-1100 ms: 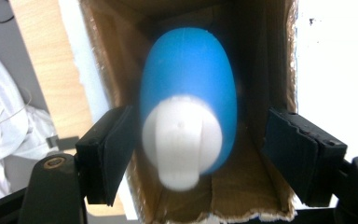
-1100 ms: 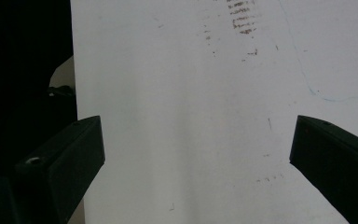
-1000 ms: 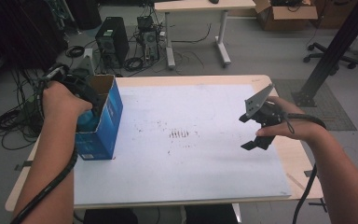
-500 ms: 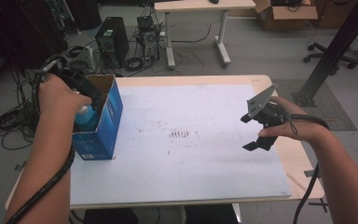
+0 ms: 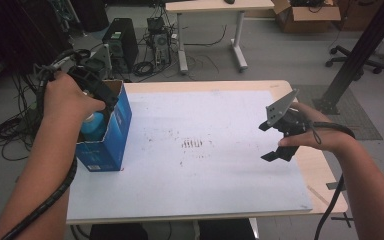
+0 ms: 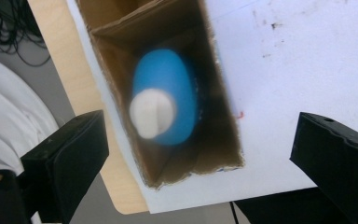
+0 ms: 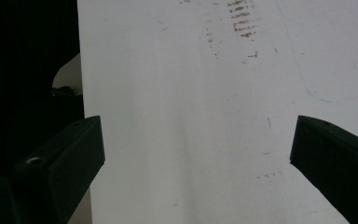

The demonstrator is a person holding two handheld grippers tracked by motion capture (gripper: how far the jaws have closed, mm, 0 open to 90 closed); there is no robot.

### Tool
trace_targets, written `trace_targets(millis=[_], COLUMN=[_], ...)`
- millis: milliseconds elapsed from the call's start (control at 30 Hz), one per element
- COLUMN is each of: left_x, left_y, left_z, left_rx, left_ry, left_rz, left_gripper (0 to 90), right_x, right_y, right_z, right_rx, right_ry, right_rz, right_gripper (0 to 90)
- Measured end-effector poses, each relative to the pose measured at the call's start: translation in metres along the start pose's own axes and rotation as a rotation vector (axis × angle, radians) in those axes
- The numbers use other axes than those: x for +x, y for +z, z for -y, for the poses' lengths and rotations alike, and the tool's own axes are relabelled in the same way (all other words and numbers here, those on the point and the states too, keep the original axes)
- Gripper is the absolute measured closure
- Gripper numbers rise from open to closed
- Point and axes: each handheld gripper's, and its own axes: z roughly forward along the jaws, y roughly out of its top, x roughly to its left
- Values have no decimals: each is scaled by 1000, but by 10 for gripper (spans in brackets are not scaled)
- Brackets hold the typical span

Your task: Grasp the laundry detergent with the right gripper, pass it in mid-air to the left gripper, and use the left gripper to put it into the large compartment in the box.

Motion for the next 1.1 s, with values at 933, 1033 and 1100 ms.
trace_targets(millis=[933,1033,1100], left_x=[-74,-82,-89], left_y=[-23,-29,-32], left_z=[-5,-2,1], left_rx=[-130,-146,-149], left_ry=[702,762,808], left_rz=[0,7,23], left_gripper=[2,2,2], right_x=[10,14,17], right_y=[-11,-11,-13], right_z=[-3,-3,-4], right_rx=[47,59,74], right_ry=[-20,-24,-27], right_rz=[-11,-12,-13], right_gripper=[30,29,30])
